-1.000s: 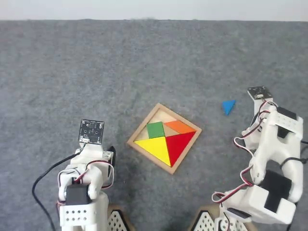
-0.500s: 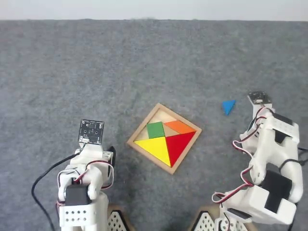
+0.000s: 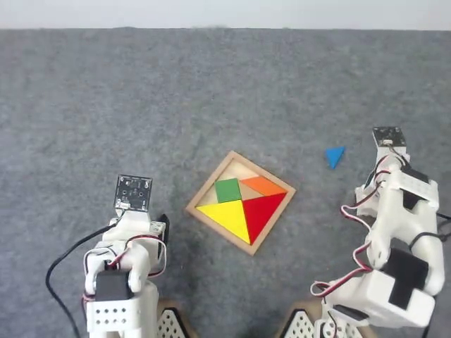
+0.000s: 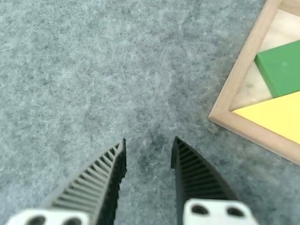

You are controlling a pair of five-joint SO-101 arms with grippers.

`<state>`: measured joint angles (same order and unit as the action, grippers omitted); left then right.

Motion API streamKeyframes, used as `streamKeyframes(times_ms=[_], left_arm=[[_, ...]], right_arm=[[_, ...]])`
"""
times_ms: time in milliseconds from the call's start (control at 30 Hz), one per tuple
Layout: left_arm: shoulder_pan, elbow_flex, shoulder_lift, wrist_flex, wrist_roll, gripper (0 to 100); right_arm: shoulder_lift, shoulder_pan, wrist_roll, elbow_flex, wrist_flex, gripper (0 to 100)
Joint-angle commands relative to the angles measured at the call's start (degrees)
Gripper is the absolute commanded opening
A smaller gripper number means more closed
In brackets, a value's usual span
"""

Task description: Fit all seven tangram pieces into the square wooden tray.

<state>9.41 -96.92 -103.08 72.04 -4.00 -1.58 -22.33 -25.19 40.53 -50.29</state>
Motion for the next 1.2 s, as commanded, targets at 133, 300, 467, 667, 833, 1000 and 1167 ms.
streamKeyframes(times_ms=[133,300,467,667,833,1000,1167], left_arm=[[-0.09,0.48,-1.58,0.53,-0.35,15],[-0.09,0.48,-1.58,0.53,-0.35,15],[-0.09,0.48,-1.58,0.53,-0.35,15],[-0.09,0.48,-1.58,0.53,-0.35,15],[-0.09,0.48,-1.58,0.53,-0.35,15],[-0.09,0.48,-1.58,0.53,-0.35,15],[-0.09,0.48,-1.58,0.53,-0.35,15]], right_arm=[[3.65,-0.84,0.44,-5.19,-5.05,31.9],[3.82,-0.75,0.44,-5.63,-5.05,22.2],[3.74,-0.75,0.44,-5.63,-5.05,14.7],[3.38,-0.66,0.62,-5.54,-5.49,13.3],[-0.04,-0.57,0.79,-5.63,-7.08,13.3],[-9.98,3.30,0.79,-5.54,-12.70,13.3],[-17.71,10.07,0.97,-5.54,-18.33,13.3]])
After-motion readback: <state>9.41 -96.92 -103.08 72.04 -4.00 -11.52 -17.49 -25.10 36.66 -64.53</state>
